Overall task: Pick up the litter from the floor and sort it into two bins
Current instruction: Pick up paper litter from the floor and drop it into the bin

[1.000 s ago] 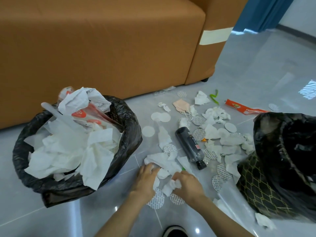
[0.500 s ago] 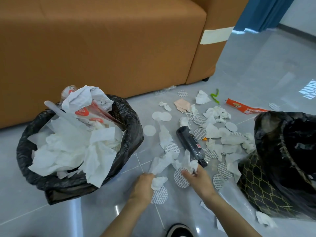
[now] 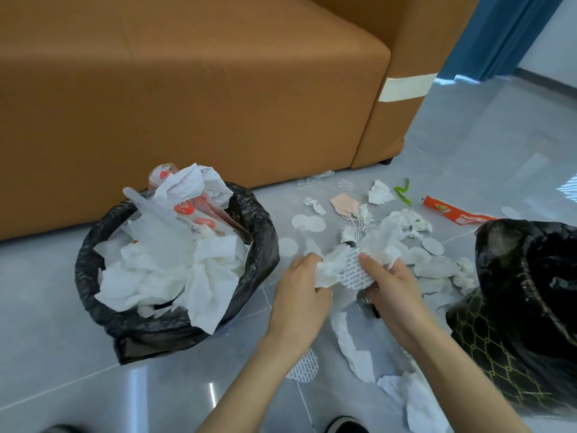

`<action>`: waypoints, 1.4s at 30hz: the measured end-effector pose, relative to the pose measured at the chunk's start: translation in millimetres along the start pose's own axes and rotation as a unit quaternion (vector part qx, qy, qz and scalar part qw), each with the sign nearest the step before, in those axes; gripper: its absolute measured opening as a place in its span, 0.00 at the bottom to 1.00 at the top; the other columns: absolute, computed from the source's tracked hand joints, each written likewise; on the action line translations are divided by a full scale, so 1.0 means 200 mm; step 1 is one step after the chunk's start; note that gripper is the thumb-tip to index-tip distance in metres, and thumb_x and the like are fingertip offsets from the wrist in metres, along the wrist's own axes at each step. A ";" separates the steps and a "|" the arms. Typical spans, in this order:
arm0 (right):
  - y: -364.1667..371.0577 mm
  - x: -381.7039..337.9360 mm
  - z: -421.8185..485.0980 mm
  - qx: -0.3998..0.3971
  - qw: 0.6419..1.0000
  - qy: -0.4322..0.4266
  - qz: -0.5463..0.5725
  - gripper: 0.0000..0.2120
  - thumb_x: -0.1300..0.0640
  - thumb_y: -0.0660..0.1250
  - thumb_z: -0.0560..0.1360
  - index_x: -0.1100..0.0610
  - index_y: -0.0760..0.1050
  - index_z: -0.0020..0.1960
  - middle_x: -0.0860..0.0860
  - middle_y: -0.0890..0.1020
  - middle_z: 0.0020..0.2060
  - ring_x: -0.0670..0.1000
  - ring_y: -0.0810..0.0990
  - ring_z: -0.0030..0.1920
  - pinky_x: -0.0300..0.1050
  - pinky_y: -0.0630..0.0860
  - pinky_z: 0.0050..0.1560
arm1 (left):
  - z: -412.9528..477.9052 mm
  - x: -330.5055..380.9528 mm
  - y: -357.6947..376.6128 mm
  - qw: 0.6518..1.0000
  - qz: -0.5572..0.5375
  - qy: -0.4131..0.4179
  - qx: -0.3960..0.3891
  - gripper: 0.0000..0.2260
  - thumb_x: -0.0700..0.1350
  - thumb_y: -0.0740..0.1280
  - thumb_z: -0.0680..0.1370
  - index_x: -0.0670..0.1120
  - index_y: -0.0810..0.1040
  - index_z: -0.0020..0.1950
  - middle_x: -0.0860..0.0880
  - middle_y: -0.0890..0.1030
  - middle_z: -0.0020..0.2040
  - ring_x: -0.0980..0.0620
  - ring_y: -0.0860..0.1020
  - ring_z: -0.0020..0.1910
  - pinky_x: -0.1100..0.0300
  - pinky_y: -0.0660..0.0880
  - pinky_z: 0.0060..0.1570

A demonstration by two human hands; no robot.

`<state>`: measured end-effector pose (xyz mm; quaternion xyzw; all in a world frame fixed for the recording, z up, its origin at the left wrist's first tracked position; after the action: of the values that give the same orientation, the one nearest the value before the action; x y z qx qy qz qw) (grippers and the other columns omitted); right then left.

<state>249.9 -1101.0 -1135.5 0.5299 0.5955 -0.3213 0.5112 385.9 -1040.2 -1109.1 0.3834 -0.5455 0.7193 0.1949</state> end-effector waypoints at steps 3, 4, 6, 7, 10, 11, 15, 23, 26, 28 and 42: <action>0.13 -0.15 -0.01 -0.048 0.996 -0.020 0.069 0.11 0.61 0.61 0.79 0.66 0.75 0.57 0.59 0.84 0.51 0.54 0.83 0.52 0.43 0.81 0.49 | 0.02 0.09 -0.22 0.998 -0.020 0.021 0.058 0.07 0.39 0.66 0.75 0.48 0.74 0.50 0.54 0.76 0.45 0.55 0.73 0.43 0.71 0.67 0.35; 0.19 -0.20 -0.02 -0.064 0.994 -0.020 0.087 0.13 0.61 0.61 0.79 0.67 0.74 0.59 0.59 0.83 0.52 0.54 0.82 0.54 0.45 0.80 0.53 | 0.02 0.10 -0.29 0.997 -0.022 0.023 0.077 0.07 0.39 0.66 0.75 0.48 0.75 0.50 0.54 0.76 0.44 0.56 0.73 0.42 0.72 0.67 0.36; 0.33 -0.27 -0.03 -0.105 0.989 -0.021 0.103 0.14 0.61 0.61 0.79 0.68 0.74 0.60 0.59 0.82 0.54 0.55 0.81 0.57 0.47 0.78 0.59 | 0.02 0.11 -0.46 0.993 -0.030 0.024 0.115 0.05 0.40 0.67 0.75 0.50 0.73 0.45 0.55 0.76 0.41 0.59 0.72 0.38 0.73 0.67 0.35; 0.40 -0.30 -0.04 -0.124 0.986 -0.024 0.108 0.14 0.61 0.61 0.79 0.68 0.73 0.61 0.59 0.82 0.55 0.55 0.81 0.58 0.47 0.77 0.60 | 0.02 0.10 -0.54 0.991 -0.034 0.021 0.130 0.06 0.42 0.66 0.76 0.51 0.72 0.41 0.55 0.76 0.38 0.60 0.72 0.36 0.72 0.66 0.34; 0.65 -0.37 -0.06 -0.182 0.975 -0.023 0.125 0.15 0.61 0.60 0.79 0.66 0.71 0.64 0.59 0.81 0.58 0.54 0.80 0.59 0.47 0.77 0.61 | -0.01 0.05 -0.75 0.985 -0.049 0.003 0.167 0.09 0.46 0.66 0.77 0.53 0.71 0.38 0.55 0.75 0.33 0.62 0.73 0.33 0.71 0.68 0.31; 0.73 -0.38 -0.06 -0.198 0.972 -0.021 0.125 0.15 0.61 0.60 0.79 0.66 0.71 0.65 0.59 0.80 0.59 0.54 0.79 0.60 0.48 0.76 0.61 | -0.02 0.02 -0.81 0.983 -0.056 -0.004 0.175 0.09 0.46 0.67 0.77 0.54 0.71 0.38 0.55 0.76 0.33 0.64 0.73 0.33 0.71 0.68 0.31; 1.01 -0.35 -0.07 -0.235 0.968 -0.016 0.088 0.15 0.60 0.62 0.79 0.62 0.72 0.64 0.56 0.81 0.57 0.52 0.81 0.55 0.48 0.77 0.60 | -0.07 -0.13 -1.03 0.972 -0.051 -0.038 0.227 0.08 0.46 0.68 0.76 0.52 0.72 0.37 0.55 0.75 0.32 0.63 0.72 0.30 0.72 0.67 0.27; 1.19 -0.10 0.00 -0.220 0.899 -0.122 -0.358 0.08 0.56 0.59 0.79 0.56 0.70 0.57 0.52 0.80 0.46 0.51 0.79 0.46 0.46 0.77 0.48 | -0.09 -0.47 -1.02 0.968 0.159 -0.137 0.135 0.06 0.44 0.65 0.76 0.44 0.73 0.50 0.48 0.76 0.44 0.48 0.74 0.43 0.55 0.71 0.37; 1.31 0.03 0.00 -0.294 0.780 -0.192 -0.517 0.11 0.58 0.57 0.79 0.57 0.69 0.61 0.55 0.78 0.47 0.53 0.75 0.43 0.43 0.69 0.41 | -0.11 -0.56 -0.96 0.967 0.176 -0.158 0.093 0.17 0.46 0.68 0.75 0.45 0.70 0.62 0.47 0.72 0.59 0.47 0.69 0.61 0.53 0.71 0.53; 1.36 0.10 0.03 -0.313 0.716 -0.216 -0.585 0.14 0.59 0.58 0.78 0.58 0.68 0.63 0.58 0.76 0.55 0.57 0.75 0.51 0.45 0.69 0.44 | -0.12 -0.60 -0.93 0.973 0.154 -0.162 0.058 0.27 0.49 0.69 0.74 0.48 0.64 0.70 0.50 0.65 0.68 0.49 0.65 0.67 0.54 0.69 0.60; 1.43 0.47 0.27 -0.365 0.563 -0.062 -0.739 0.19 0.56 0.68 0.67 0.56 0.74 0.57 0.54 0.79 0.52 0.55 0.78 0.52 0.51 0.79 0.54 | -0.08 -0.76 -0.69 0.941 0.225 -0.173 -0.185 0.44 0.59 0.72 0.70 0.53 0.49 0.77 0.55 0.50 0.78 0.50 0.57 0.75 0.50 0.63 0.70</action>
<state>546.2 -1056.7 -1193.2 -0.3479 0.8125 -0.3743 0.2804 573.3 -958.1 -1139.8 0.3263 -0.7661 0.5537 -0.0023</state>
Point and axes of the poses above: each hand's wrist, its own z-axis towards the middle knuckle, its own y-axis out of the palm, x = y × z, the point moved 9 cm from there along z, towards the middle knuckle
